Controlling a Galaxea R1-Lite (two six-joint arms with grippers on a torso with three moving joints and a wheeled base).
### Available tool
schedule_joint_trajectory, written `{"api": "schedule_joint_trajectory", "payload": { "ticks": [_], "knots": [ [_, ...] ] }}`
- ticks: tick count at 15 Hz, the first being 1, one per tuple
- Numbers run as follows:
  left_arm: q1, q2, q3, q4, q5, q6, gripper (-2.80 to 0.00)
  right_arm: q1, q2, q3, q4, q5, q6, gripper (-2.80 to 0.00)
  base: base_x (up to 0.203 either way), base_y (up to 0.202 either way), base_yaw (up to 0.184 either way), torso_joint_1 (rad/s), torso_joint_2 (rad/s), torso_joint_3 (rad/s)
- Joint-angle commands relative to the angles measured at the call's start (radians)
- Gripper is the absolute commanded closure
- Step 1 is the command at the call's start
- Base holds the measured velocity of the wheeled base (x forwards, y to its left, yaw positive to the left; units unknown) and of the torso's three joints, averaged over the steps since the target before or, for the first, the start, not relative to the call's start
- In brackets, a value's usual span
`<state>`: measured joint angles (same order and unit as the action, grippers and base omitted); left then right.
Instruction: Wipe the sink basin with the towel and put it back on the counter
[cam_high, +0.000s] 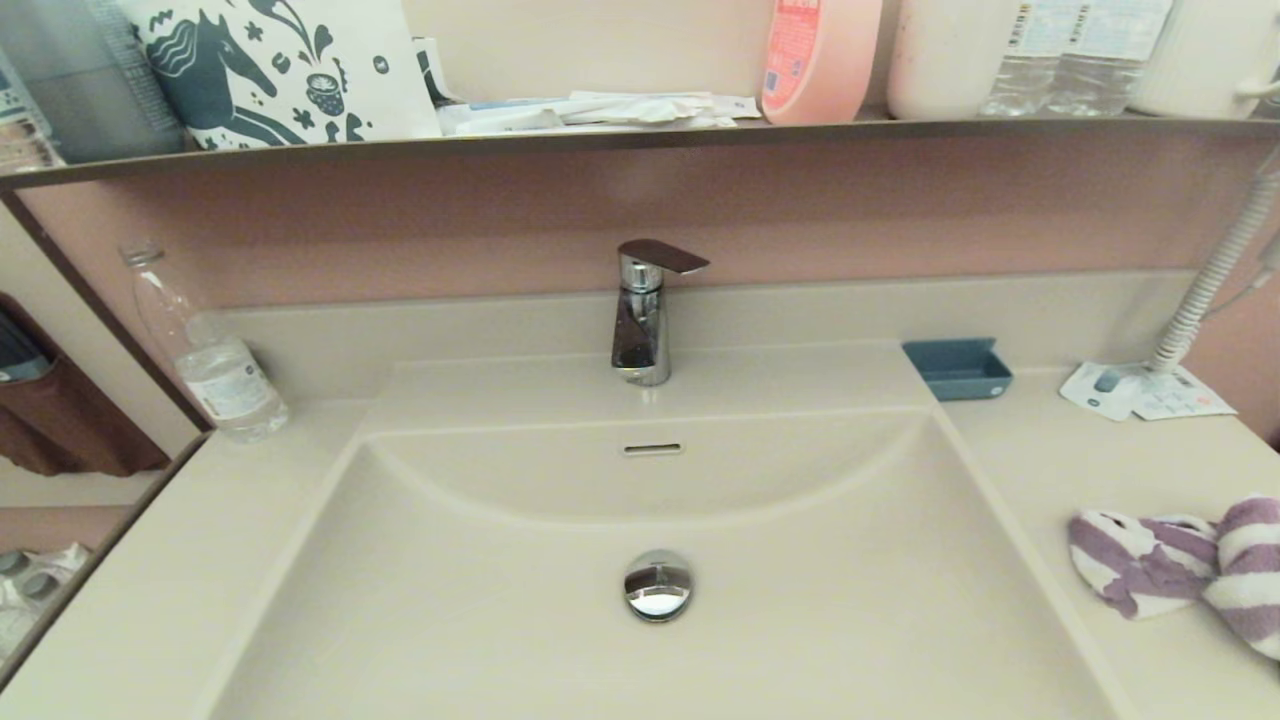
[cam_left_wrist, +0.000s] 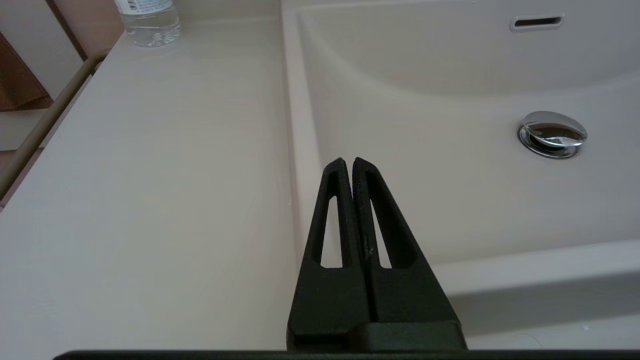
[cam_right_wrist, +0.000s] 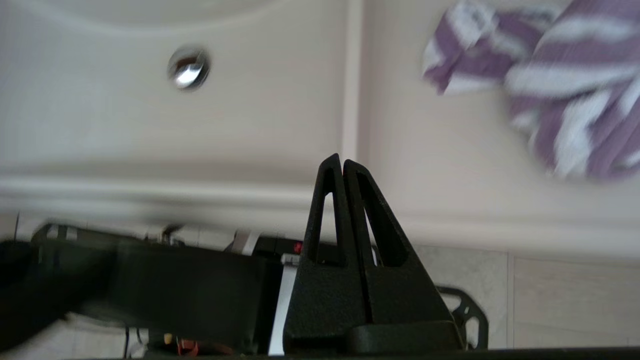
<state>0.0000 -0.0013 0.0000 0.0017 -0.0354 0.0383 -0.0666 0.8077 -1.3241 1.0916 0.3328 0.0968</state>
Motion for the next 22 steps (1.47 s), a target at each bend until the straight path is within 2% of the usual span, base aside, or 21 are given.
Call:
{"api": "schedule_joint_trajectory", "payload": {
  "ticks": [1, 4, 7, 11, 14, 16, 18, 22],
  "knots": [
    [0.0, 0.001, 0.0, 0.0, -0.001, 0.0, 0.0, 0.027, -0.211, 0.066, 0.034, 0.004, -0.006, 0.0, 0.0, 0.0, 0.0, 0.0, 0.0, 0.0],
    [0.0, 0.001, 0.0, 0.0, -0.001, 0.0, 0.0, 0.035, -0.409, 0.132, 0.052, -0.014, -0.012, 0.0, 0.0, 0.0, 0.0, 0.0, 0.0, 0.0],
    [0.0, 0.001, 0.0, 0.0, -0.001, 0.0, 0.0, 0.042, -0.584, 0.272, -0.055, -0.071, -0.02, 0.0, 0.0, 0.0, 0.0, 0.0, 0.0, 0.0],
    [0.0, 0.001, 0.0, 0.0, 0.0, 0.0, 0.0, 0.056, -0.738, 0.615, -0.364, -0.184, -0.038, 0.0, 0.0, 0.0, 0.0, 0.0, 0.0, 0.0],
    [0.0, 0.001, 0.0, 0.0, 0.0, 0.0, 0.0, 0.058, -0.784, 0.981, -0.808, -0.243, -0.04, 0.0, 0.0, 0.0, 0.0, 0.0, 0.0, 0.0],
    [0.0, 0.001, 0.0, 0.0, 0.0, 0.0, 0.0, 0.058, -0.797, 1.182, -1.031, -0.271, -0.058, 0.0, 0.0, 0.0, 0.0, 0.0, 0.0, 0.0],
    [0.0, 0.001, 0.0, 0.0, 0.0, 0.0, 0.0, 0.059, -0.806, 1.298, -1.146, -0.296, -0.071, 0.0, 0.0, 0.0, 0.0, 0.0, 0.0, 0.0],
    [0.0, 0.001, 0.0, 0.0, 0.0, 0.0, 0.0, 0.059, -0.808, 1.324, -1.151, -0.328, -0.094, 0.0, 0.0, 0.0, 0.0, 0.0, 0.0, 0.0]
  ]
}}
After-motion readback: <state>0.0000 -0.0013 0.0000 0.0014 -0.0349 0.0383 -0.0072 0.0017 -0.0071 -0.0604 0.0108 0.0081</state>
